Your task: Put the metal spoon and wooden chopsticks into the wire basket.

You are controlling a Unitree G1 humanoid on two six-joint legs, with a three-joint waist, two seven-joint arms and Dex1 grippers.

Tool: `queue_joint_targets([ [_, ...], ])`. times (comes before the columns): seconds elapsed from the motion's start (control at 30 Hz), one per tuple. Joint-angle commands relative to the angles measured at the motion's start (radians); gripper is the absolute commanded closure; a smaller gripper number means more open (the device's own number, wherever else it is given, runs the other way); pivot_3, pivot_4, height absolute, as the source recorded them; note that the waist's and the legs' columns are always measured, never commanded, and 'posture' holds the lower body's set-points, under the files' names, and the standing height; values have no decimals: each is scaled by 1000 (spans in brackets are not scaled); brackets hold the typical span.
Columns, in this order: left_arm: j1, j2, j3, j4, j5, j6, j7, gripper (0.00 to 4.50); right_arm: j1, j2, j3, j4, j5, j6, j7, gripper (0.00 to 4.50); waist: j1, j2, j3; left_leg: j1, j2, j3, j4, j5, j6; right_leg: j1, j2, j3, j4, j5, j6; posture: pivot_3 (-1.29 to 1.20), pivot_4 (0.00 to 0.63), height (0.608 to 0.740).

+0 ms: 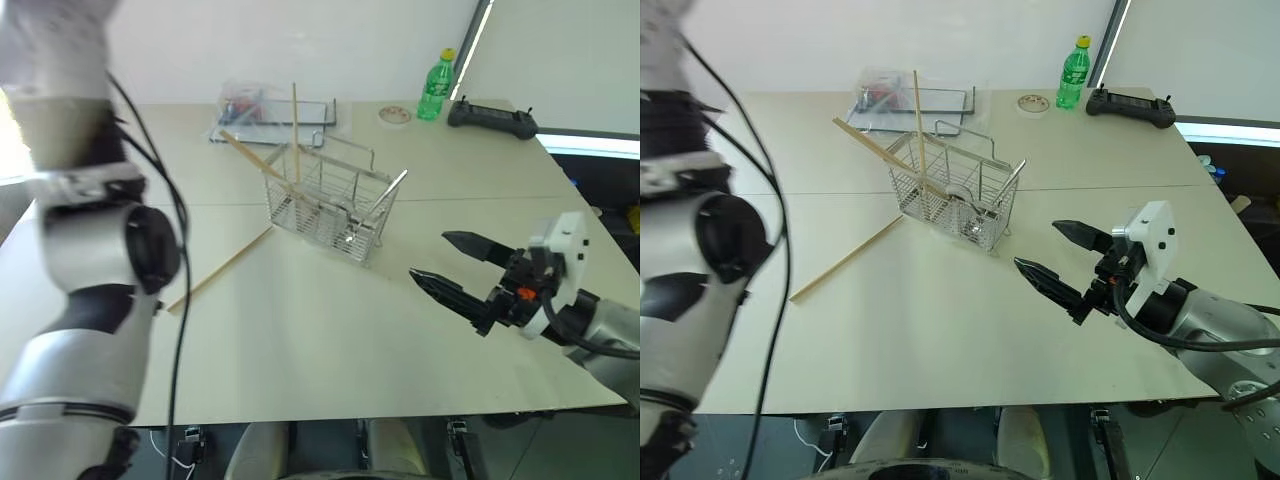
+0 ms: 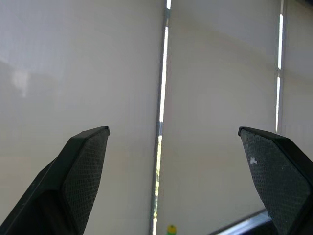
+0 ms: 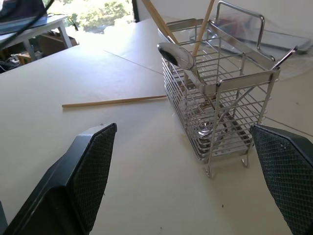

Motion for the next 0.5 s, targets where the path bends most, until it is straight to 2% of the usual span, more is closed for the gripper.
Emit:
queue_joint_targets([
  [0.03,168,156,-119,-76,20,-85,-485,30,-7,12,1,-6,-15,-26,5,0,-2,1,0,3,0,1,-1,0,0,1,0,1,0,-1,-1,0,150,725],
  [0.1,247,247,-161,-97,21,-76,-659,30,-2,17,5,-6,-24,-30,8,0,-3,0,1,5,5,1,-2,0,0,2,0,1,0,-4,-10,0,150,725],
  [0.27,375,376,-194,-148,10,22,-834,30,27,34,6,-13,-41,-38,13,0,3,-6,3,-8,9,-1,2,0,0,-7,2,0,-1,-3,-13,0,150,725],
  [0.5,633,472,-337,-288,122,-77,-902,30,31,46,17,-13,-60,-40,19,0,5,-4,2,-8,9,1,0,-1,1,-9,2,1,-1,-3,-13,0,150,725],
])
